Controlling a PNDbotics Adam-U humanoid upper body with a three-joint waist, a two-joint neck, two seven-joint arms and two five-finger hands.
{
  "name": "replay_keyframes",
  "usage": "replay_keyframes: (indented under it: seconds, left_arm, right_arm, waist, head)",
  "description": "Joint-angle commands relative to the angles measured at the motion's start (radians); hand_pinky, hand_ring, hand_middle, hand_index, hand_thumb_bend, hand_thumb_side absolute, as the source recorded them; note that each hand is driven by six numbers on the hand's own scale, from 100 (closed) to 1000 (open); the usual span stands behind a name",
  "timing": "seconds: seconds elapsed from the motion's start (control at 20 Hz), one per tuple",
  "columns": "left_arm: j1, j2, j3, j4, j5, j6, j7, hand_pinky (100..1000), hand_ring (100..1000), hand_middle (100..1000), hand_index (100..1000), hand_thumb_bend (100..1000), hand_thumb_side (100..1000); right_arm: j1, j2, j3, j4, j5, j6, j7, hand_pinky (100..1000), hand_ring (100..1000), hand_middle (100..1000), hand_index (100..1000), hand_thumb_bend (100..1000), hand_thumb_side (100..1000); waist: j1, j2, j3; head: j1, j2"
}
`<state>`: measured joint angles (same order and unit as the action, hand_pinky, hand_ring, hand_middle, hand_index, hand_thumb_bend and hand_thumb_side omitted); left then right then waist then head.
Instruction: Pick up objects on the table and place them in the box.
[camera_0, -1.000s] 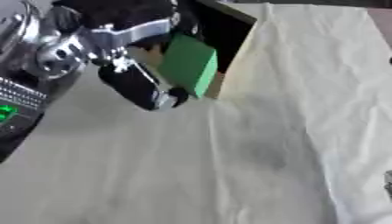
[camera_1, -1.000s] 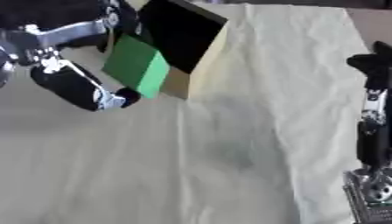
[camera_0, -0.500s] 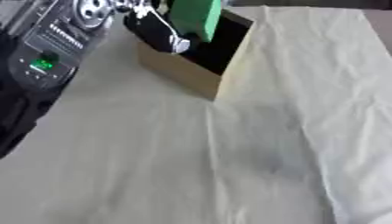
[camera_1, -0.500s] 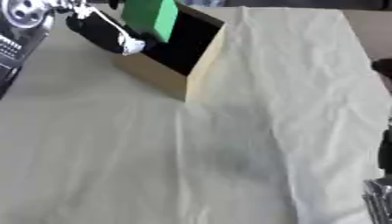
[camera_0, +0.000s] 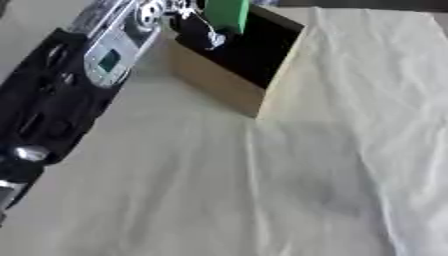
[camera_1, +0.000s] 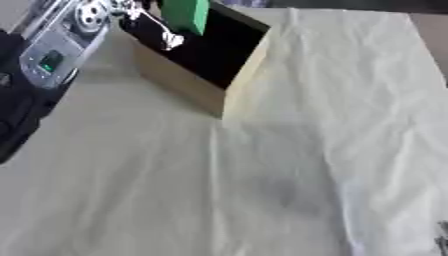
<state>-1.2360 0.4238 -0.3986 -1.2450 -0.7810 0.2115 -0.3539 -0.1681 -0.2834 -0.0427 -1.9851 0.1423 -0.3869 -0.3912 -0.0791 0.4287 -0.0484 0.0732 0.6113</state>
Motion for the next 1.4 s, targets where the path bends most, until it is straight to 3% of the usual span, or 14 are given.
replay_keyframes:
  seconds: [0.05,0.45,0.7,1.05,1.4]
  left_arm:
    - [-0.036,-0.009,0.028,0.051,-0.032,-0.013,0.028,449,518,504,561,100,130]
    - [-0.061,-0.050,0.052,0.152,-0.072,-0.042,0.068,449,518,518,577,100,158]
    - [-0.077,-0.057,0.053,0.167,-0.095,-0.065,0.086,458,523,521,580,100,156]
    - [-0.100,-0.045,0.056,0.147,-0.188,-0.070,0.100,491,549,530,588,102,146]
    - [-0.113,-0.041,0.051,0.116,-0.169,-0.072,0.038,500,562,544,591,116,161]
  right_arm:
    - [-0.009,-0.004,-0.001,-0.015,-0.007,-0.001,0.004,807,697,626,819,100,787]
    - [-0.024,0.008,0.006,-0.015,-0.009,0.002,0.010,808,694,624,818,100,797]
    - [-0.020,0.015,0.006,-0.015,-0.007,0.009,0.010,808,693,623,817,100,805]
    - [-0.016,0.009,0.004,-0.015,-0.008,0.013,0.009,808,693,623,817,100,803]
    - [-0.011,0.004,0.001,-0.015,-0.009,0.016,0.008,807,694,622,817,100,799]
  waist:
    - [-0.001,-0.013,-0.002]
    - [-0.008,0.019,-0.016]
    - [-0.005,0.028,-0.015]
    - [0.011,0.017,-0.001]
    - [0.027,0.000,0.000]
  head:
    - [0.007,-0.024]
    - [0.029,-0.056]
    - [0.025,-0.059]
    - [0.010,-0.043]
    - [0.005,-0.035]
